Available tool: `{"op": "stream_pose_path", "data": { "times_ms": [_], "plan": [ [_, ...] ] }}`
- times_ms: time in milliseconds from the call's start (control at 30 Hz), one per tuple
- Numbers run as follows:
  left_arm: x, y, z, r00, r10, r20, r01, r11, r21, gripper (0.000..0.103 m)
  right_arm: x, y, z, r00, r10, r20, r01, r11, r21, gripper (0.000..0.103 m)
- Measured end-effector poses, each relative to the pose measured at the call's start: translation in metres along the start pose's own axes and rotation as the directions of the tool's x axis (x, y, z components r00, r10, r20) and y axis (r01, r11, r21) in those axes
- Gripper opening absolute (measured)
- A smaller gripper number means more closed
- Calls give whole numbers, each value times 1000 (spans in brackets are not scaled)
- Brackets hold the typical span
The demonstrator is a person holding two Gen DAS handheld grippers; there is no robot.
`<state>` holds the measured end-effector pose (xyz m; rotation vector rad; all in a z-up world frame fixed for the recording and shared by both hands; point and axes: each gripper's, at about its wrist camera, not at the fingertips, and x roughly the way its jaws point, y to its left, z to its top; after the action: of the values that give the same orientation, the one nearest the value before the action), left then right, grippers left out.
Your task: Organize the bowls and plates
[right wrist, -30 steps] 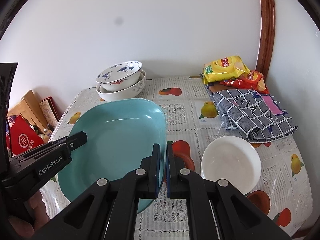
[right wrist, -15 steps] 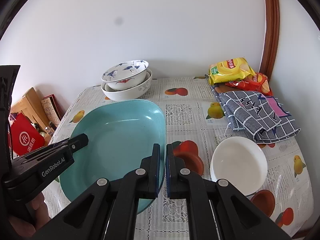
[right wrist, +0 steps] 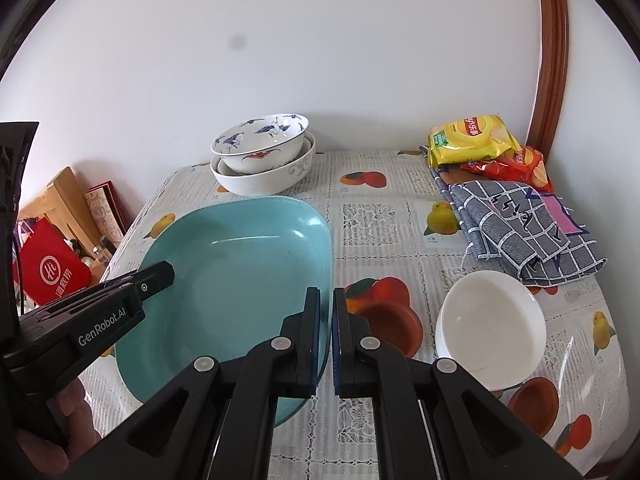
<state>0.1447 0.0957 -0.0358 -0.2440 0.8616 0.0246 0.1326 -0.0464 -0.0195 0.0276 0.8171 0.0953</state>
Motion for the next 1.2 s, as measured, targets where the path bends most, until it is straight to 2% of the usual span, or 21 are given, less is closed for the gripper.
{"op": "stream_pose_path", "data": {
  "times_ms": [1200],
  "plan": [
    [3, 27, -8, 999, 27, -19, -28, 999, -44, 10, 15, 21, -12, 999, 28, -35, -29, 999, -30, 6]
  ]
}}
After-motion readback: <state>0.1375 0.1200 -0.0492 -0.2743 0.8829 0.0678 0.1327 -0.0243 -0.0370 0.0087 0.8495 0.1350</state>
